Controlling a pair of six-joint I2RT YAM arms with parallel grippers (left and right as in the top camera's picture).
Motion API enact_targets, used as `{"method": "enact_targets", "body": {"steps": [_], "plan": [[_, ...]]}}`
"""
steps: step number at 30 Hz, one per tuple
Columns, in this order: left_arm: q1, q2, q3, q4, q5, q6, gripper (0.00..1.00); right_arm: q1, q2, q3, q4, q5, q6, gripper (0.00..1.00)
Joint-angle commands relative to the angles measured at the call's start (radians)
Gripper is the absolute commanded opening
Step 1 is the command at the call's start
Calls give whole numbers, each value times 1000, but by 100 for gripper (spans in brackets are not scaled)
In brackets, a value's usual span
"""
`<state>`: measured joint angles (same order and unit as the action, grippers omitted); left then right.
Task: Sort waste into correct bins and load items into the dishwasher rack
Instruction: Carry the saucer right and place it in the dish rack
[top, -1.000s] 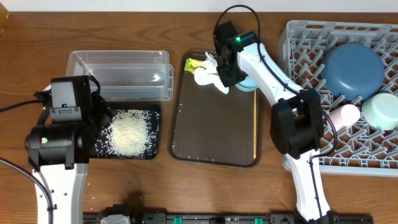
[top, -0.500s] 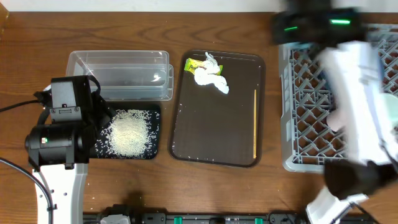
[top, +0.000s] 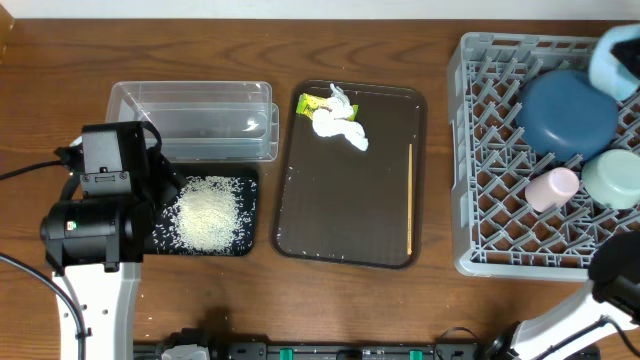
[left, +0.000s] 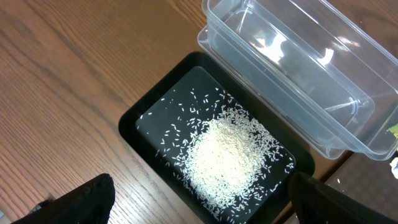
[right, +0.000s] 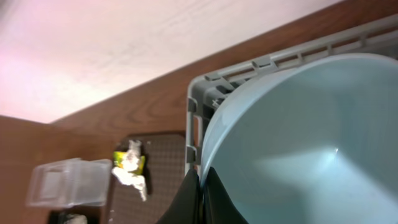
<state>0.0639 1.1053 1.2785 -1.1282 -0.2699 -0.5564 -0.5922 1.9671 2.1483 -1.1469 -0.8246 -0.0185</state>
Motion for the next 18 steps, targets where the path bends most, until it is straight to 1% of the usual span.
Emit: {"method": "enact_targets", "body": {"steps": [1, 4, 8, 10, 13, 18], "plan": [[5, 5, 12, -4, -23, 2, 91, -67, 55, -3, 8, -270, -130, 1], [5, 5, 12, -4, -23, 2, 91, -117, 119, -3, 28, -414, -203, 1], [5, 5, 12, -4, -23, 2, 91, -180, 212, -3, 87, -613, -227, 1], [5, 5, 12, -4, -23, 2, 91, -203, 255, -3, 99, -680, -243, 1], [5, 5, 12, -4, -23, 2, 91, -230, 320, -3, 102, -716, -284, 1], [5, 5, 12, -4, -23, 2, 91, -269, 412, -3, 164, -733, -285, 1]]}}
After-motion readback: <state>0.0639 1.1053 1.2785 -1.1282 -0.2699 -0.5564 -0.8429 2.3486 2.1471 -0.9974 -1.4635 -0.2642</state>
